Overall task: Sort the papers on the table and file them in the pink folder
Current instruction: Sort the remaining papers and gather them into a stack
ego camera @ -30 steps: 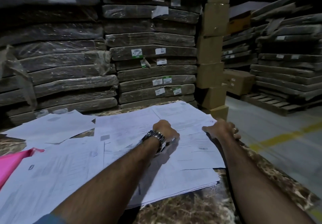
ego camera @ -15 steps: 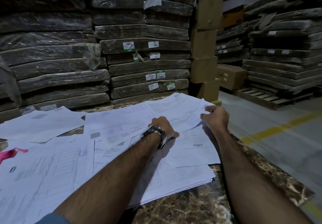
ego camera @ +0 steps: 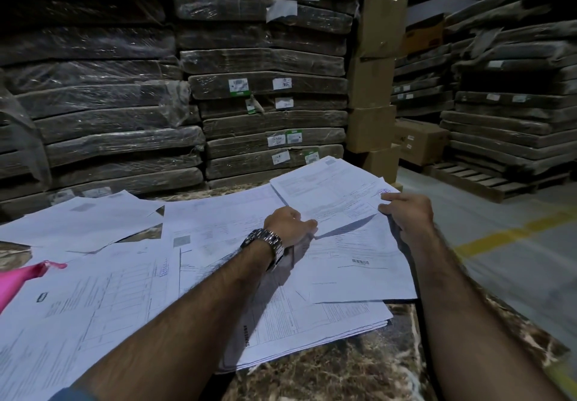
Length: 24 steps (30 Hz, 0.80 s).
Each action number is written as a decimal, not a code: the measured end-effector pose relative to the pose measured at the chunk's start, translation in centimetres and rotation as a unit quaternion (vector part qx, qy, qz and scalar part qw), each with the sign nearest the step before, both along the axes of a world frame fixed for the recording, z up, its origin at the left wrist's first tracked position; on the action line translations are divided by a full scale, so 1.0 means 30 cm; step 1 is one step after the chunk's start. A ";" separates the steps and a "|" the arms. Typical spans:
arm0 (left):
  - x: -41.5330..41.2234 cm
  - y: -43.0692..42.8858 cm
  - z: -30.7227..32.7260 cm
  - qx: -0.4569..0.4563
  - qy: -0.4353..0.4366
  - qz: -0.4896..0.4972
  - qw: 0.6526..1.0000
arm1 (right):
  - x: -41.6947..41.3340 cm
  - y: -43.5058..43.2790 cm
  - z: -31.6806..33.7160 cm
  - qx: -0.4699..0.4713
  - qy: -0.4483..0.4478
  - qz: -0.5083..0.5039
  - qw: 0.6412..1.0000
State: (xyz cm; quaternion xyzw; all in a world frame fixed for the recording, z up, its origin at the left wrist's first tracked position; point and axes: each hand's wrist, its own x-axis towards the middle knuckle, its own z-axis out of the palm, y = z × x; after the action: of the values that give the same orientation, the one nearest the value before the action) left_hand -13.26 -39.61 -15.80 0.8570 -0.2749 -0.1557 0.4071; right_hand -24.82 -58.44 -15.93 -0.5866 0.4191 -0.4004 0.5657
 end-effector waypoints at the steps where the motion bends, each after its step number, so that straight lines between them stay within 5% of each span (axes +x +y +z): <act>1: 0.004 0.003 0.002 -0.007 0.004 -0.002 1.000 | -0.004 -0.006 0.002 0.013 -0.007 0.003 1.000; 12: 0.004 0.030 0.000 -0.212 0.082 0.002 0.974 | -0.040 0.028 0.051 0.068 -0.082 0.079 0.991; 21: 0.042 0.297 -0.010 -0.146 0.108 0.041 0.983 | 0.054 0.158 -0.012 0.012 0.044 0.175 0.983; 24: 0.048 0.387 -0.035 -0.141 0.105 0.057 0.983 | 0.099 0.194 -0.054 -0.070 0.082 0.172 0.979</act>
State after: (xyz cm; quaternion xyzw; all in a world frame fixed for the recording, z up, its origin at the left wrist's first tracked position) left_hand -11.83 -28.01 -16.84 0.7844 -0.2000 -0.1813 0.5584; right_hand -21.85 -52.61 -17.53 -0.7190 0.3272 -0.2760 0.5475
